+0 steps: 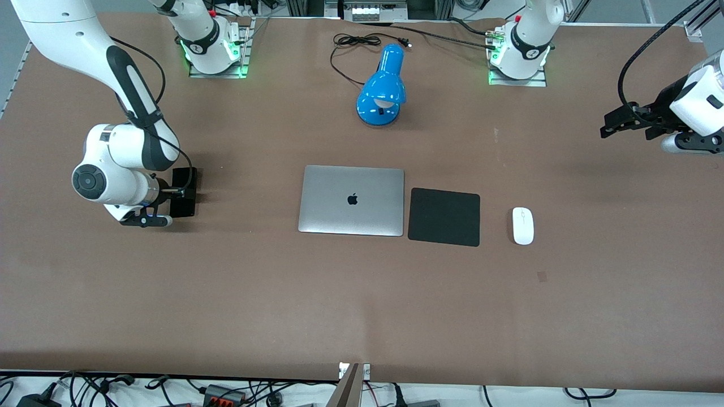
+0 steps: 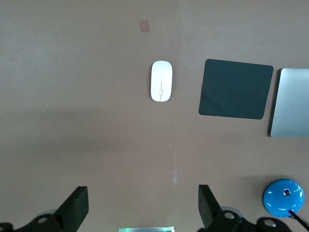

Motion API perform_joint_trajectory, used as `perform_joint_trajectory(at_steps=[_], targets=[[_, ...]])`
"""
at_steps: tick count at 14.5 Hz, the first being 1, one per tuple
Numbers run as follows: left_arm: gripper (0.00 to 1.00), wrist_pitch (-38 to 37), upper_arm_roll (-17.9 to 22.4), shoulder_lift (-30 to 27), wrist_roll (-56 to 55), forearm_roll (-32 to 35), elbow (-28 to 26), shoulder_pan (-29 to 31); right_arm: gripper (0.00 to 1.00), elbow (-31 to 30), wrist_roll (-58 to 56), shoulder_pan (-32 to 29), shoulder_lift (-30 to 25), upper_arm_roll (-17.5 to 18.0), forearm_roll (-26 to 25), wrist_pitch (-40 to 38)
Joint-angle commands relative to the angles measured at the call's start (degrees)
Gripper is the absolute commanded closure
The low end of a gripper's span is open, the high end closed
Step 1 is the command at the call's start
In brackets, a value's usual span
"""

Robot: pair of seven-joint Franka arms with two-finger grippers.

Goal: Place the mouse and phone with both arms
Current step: 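Close the right gripper on the black phone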

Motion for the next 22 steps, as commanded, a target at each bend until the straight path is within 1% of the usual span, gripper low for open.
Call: perform_joint_trajectory(at_steps=[1, 4, 22], targets=[[0.00, -1.3, 0.0, 1.0, 1.4, 1.0, 1.9, 0.3, 0.00, -1.2, 0.9, 0.2, 0.4, 0.2, -0.1, 2.6], [0.00, -1.3, 0.0, 1.0, 1.5, 1.0, 2.0, 0.3, 0.00, -1.3, 0.7, 0.3, 1.2, 0.2, -0.1, 3.0], [0.00, -1.3, -0.2, 1.0, 1.2, 1.3, 2.1, 0.2, 0.00, -1.6, 0.4, 0.0, 1.3, 0.2, -0.1, 2.7]])
